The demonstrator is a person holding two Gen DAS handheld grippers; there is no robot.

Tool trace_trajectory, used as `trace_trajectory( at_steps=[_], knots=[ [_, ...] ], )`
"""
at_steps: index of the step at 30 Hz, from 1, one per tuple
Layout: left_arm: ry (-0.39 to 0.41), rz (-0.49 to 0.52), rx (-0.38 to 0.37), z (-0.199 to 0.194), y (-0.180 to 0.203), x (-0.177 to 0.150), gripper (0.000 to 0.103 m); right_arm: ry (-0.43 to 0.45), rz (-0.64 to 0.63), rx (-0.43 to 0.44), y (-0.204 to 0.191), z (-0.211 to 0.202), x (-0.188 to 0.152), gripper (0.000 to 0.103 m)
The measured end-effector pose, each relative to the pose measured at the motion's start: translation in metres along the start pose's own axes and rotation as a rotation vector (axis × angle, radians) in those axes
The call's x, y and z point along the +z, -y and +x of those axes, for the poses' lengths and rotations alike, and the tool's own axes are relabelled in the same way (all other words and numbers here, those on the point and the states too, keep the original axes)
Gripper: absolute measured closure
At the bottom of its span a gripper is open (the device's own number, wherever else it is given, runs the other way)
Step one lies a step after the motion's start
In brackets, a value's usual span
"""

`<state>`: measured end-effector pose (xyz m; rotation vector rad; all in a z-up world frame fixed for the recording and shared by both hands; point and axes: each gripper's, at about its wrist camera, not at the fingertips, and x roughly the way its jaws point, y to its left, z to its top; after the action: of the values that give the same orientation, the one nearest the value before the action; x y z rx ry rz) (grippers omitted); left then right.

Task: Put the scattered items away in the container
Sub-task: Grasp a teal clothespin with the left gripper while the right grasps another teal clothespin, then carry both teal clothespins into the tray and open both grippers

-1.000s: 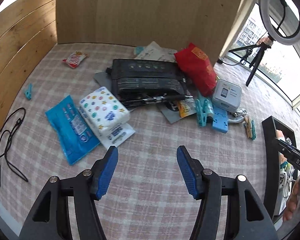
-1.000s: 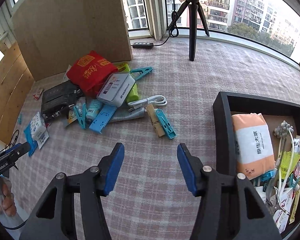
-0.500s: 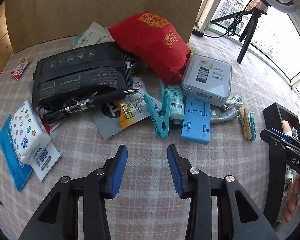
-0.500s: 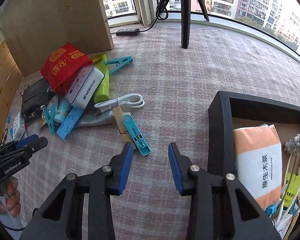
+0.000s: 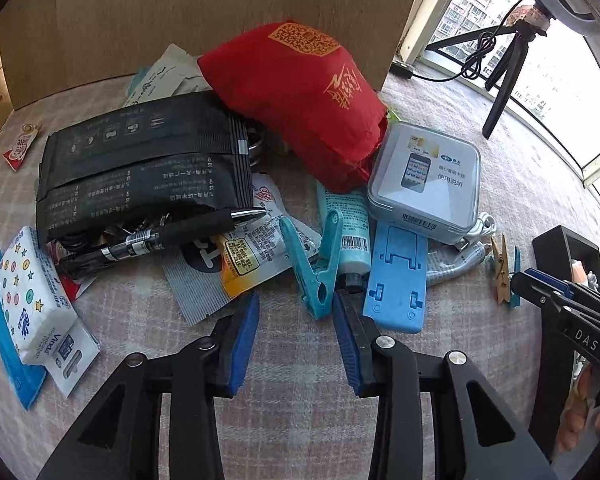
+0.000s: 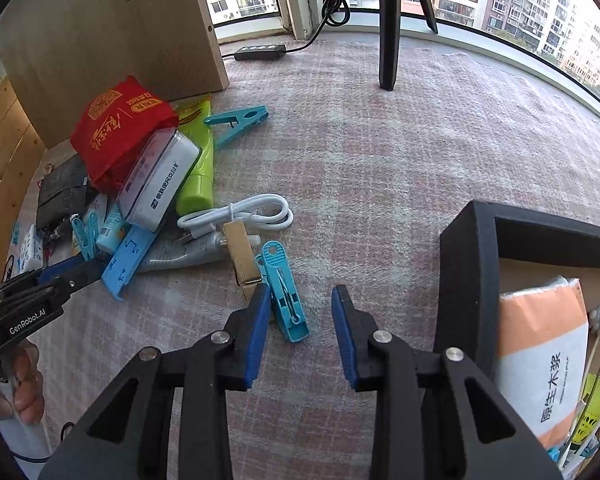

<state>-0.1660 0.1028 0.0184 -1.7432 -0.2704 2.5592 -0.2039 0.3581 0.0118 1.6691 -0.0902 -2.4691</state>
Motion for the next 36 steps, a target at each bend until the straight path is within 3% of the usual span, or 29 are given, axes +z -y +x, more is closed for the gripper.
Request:
trace_trajectory(
  at_steps=[9, 14, 20, 22, 36],
  knots=[
    [0.017, 0.026, 0.022, 0.005, 0.016, 0.004, 0.07, -0.01, -0.006, 0.012, 0.0, 0.005, 0.002, 0.08],
    [0.03, 0.033, 0.037, 0.008, 0.019, 0.007, 0.084, -0.009, -0.012, 0.011, 0.003, 0.007, 0.005, 0.081],
    [0.041, 0.036, 0.04, 0.01, 0.021, 0.007, 0.085, -0.001, -0.076, -0.043, -0.009, 0.014, 0.004, 0.081],
    [0.044, 0.026, 0.031, 0.01, 0.019, 0.006, 0.085, 0.001, -0.074, -0.058, -0.01, 0.014, 0.005, 0.085],
    [0.035, -0.029, 0.005, -0.017, -0.006, -0.028, 0.085, 0.078, 0.071, -0.005, -0.004, -0.031, -0.021, 0.085]
  ],
)
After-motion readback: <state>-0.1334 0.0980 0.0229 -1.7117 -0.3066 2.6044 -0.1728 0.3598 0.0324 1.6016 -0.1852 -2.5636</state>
